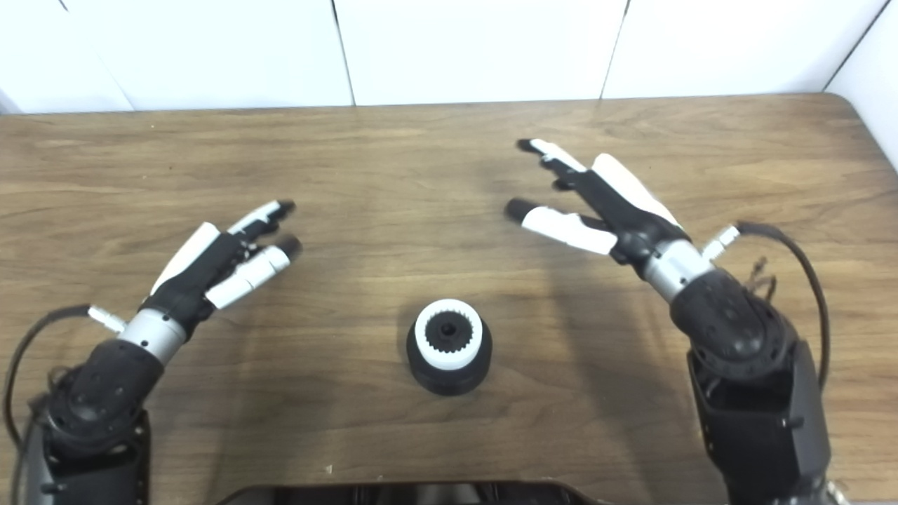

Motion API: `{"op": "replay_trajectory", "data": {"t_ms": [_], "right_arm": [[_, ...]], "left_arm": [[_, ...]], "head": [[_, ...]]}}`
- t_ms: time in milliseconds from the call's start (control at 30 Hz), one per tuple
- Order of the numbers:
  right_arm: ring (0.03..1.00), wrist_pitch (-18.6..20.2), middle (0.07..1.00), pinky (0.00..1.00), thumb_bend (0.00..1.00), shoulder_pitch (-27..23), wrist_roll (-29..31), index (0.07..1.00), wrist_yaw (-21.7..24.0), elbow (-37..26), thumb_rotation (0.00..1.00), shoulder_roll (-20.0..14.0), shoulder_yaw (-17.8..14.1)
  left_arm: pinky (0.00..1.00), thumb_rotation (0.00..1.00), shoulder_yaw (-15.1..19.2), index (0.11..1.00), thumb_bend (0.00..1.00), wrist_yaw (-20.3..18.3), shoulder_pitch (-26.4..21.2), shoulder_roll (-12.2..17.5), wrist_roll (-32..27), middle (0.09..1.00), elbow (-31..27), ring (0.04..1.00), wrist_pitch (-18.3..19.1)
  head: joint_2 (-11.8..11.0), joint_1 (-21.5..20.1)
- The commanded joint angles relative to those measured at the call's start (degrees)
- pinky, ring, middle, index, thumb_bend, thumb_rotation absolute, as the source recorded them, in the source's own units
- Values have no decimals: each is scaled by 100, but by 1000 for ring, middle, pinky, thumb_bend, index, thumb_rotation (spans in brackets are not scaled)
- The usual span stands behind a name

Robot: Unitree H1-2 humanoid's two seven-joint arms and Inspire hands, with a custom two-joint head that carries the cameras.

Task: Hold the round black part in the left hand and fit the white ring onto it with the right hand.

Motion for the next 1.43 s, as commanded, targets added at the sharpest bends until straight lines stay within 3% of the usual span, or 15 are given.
{"op": "replay_trajectory", "data": {"t_ms": [0,100,300,533,733,967,1400], "right_arm": [[999,29,1000,960,571,-1,458,1000,-427,-140,999,242,-328],[1000,45,1000,992,522,313,1290,1000,-733,-201,1000,708,-859],[1000,40,1000,1000,512,1009,1922,1000,-1199,-497,1000,959,-1203],[1000,-173,1000,1000,522,1828,3095,1000,-1626,-627,1000,1266,-1509],[1000,-724,1000,1000,514,2138,3405,1000,-1922,-351,1000,1350,-1466],[1000,-1250,1000,1000,520,2196,3638,1000,-2142,11,1000,1349,-1400],[1000,-1448,1000,1000,489,2142,3494,1000,-2494,251,1000,1281,-1193]], "left_arm": [[896,977,162,986,489,444,-143,-38,-548,983,-13,955,-342],[962,998,459,999,520,706,-80,-197,-1381,991,68,972,-285],[1000,1000,685,1000,584,881,231,-60,-2425,1000,-29,1000,-104],[1000,1000,903,1000,628,1264,606,59,-3016,1000,115,1000,-700],[1000,1000,906,1000,623,1560,697,34,-3263,1000,232,1000,-969],[1000,1000,831,1000,630,1798,776,26,-3362,1000,201,1000,-973],[1000,1000,798,1000,618,2010,649,178,-3425,1000,480,1000,-1391]], "head": [[0,-8],[11,-36],[53,-106],[77,-134],[47,-47],[55,29],[166,-299]]}}
